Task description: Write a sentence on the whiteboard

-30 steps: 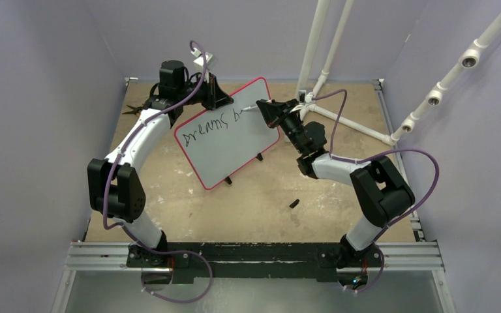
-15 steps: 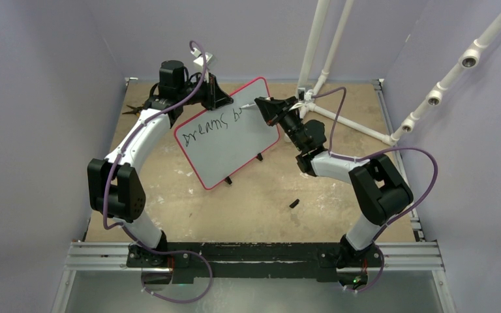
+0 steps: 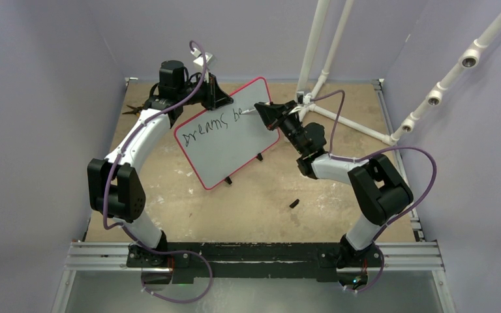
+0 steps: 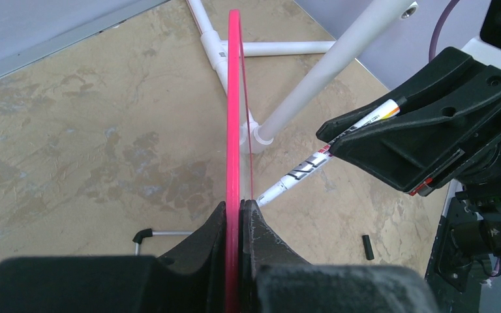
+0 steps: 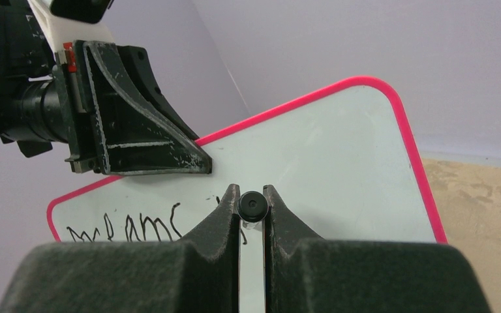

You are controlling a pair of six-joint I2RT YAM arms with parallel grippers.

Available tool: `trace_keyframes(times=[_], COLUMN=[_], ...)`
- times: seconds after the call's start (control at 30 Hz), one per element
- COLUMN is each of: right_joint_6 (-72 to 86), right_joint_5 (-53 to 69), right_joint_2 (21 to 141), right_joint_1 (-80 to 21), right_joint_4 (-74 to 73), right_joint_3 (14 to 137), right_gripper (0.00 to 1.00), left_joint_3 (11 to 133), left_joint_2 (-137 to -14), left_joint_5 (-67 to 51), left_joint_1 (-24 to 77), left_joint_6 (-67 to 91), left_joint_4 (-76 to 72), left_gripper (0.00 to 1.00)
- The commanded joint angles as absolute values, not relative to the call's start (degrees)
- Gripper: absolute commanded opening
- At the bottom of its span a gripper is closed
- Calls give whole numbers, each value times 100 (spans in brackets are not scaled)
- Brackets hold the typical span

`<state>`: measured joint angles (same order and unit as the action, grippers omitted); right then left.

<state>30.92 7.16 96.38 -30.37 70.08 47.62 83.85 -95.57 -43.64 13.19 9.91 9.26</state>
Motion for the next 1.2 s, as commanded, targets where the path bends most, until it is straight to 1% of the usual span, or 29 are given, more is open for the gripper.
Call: trace_keyframes(times=[0.0, 0.3, 0.77, 0.9, 1.03, 1.17], right_joint_6=[2989, 2971, 2894, 2878, 2893, 2801], right_joint_5=[651, 476, 151, 101, 418, 642], right_joint_2=[9616, 9629, 9255, 8993, 8589, 7969], right_joint_1=[-3039, -3041, -3034, -3037, -3041, -3032], right_joint_4=[7049, 7054, 7041, 7052, 7101, 6766], right_joint_3=[4580, 4473, 4425, 4319, 4147, 3918], right_gripper=[0, 0, 0, 0, 0, 0], left_joint_3=[8196, 8200, 8183, 8167, 8148, 8219], left_joint_2=[-9606, -9606, -9606, -9600, -9589, -9571], left_joint_5=[-4597, -4609, -4605, -4621, -4600, -4540], left_joint_1=[1397, 1397, 1397, 1397, 1397, 1397], left_joint_6=[914, 918, 914, 923, 933, 831], left_joint_4=[1012, 1019, 1015, 1011, 1055, 1315], left_gripper=[0, 0, 0, 0, 0, 0])
